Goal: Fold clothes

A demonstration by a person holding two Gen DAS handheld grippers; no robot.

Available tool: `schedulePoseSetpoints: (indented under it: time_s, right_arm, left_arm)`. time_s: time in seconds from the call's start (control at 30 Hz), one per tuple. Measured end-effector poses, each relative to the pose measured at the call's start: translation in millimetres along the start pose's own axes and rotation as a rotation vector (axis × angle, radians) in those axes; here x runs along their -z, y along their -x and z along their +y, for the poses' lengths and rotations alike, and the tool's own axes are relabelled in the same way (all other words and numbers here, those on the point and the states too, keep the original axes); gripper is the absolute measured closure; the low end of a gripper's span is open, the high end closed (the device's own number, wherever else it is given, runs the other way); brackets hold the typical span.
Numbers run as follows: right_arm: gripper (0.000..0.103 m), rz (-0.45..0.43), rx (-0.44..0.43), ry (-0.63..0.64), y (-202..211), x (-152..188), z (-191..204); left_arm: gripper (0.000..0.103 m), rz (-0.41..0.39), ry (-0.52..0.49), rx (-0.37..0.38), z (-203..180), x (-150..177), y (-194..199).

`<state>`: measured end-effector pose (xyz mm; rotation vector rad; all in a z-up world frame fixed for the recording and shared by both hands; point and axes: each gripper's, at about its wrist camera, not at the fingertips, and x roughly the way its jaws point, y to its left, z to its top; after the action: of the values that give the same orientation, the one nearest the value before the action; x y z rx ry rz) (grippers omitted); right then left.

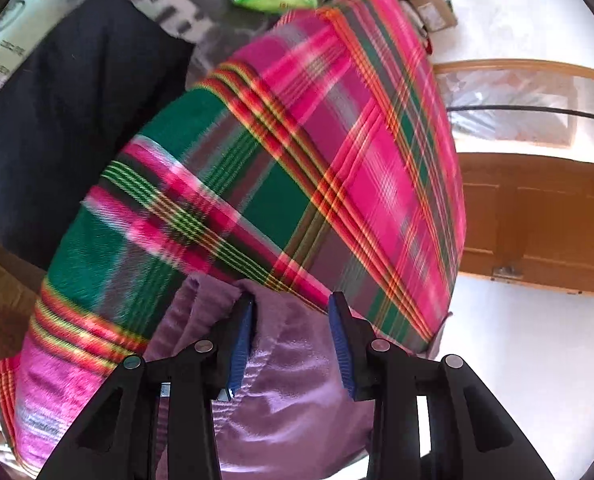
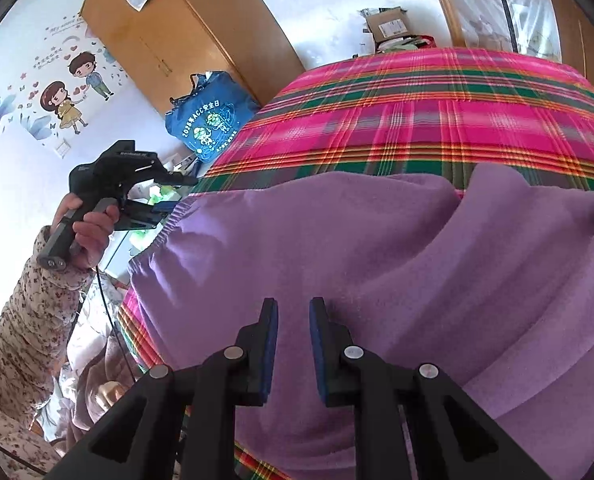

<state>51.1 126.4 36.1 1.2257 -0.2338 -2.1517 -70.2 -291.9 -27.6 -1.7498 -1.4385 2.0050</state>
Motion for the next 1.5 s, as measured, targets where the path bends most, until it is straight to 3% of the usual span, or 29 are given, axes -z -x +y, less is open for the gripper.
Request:
schedulePoseSetpoints:
  time_s: [0.13, 0.2, 0.23, 0.63, 0.77, 0.87, 1.0, 1.13, 1.5]
  right_arm:
    - [0.087, 0.005, -0.003, -0.004, -1.2, 1.0, -2.3]
    - [0.087, 0.008, -0.005, -0.008, -2.5, 0.5, -3.5]
    - [0.087, 0.011, -0.006, -0.009, -3.3, 0.7, -4.0]
    - [0.087, 0.022, 0.003, -0.016, -6.1, 1.5, -6.5]
    - [0.087, 0.027, 0.004, -0.017, -8.3, 2.3, -5.6]
    - [0.087, 0.030, -0.001, -0.013, -10.1, 3.5, -3.6]
    - [0.087, 0.037, -0.001, -0.018, -13.5, 1.8, -2.7]
    - [0.087, 0.044, -0.002, -0.012, -16.7, 1.5, 0.4]
    - [0.087, 0.056, 0.003, -0.017, -21.0, 2.0, 2.1]
  left_arm:
    - [0.070, 0.004, 0.063, 0.032, 7.8, 0.9, 0.3]
    - [0.080, -0.006, 0.065, 0.015, 9.5, 3.1, 0.6]
    - [0.095, -0.014, 0.060, -0.004, 9.9, 4.4, 0.9]
    - [0.100, -0.181, 0.041, 0.079, 19.7, 30.7, 37.7]
    - [0.103, -0.268, 0.041, 0.059, 24.7, 23.5, 52.5]
    - [0.103, -0.269, 0.067, 0.085, 35.2, 21.8, 53.5]
    - [0.101, -0.222, 0.008, 0.067, 21.9, 24.9, 42.5]
    - [0.087, -0.203, -0.052, 0.048, 13.2, 26.7, 38.9]
    - [0.083, -0.063, -0.048, 0.006, 8.7, 19.4, 13.6]
